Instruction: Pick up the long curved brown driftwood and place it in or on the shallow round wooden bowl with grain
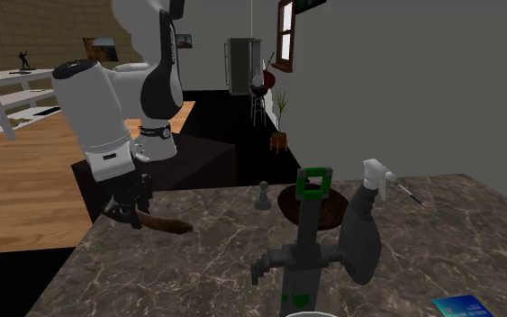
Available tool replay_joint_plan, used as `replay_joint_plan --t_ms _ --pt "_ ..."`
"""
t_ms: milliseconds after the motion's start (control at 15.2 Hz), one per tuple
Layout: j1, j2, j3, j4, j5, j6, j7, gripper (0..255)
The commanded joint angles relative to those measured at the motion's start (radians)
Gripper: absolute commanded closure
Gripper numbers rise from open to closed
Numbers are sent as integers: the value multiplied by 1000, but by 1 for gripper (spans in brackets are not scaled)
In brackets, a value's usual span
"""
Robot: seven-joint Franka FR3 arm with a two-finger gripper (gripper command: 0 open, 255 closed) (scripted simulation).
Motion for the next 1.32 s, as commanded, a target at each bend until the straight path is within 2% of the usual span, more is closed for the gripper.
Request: replay_joint_plan --t_ms 0,858,1254 --pt "10 -19 -13 5 -20 -20 16 255" --pt "62 -145 -80 27 -139 -134 101 255" --pt "146 -126 -33 66 -130 -137 233 255"
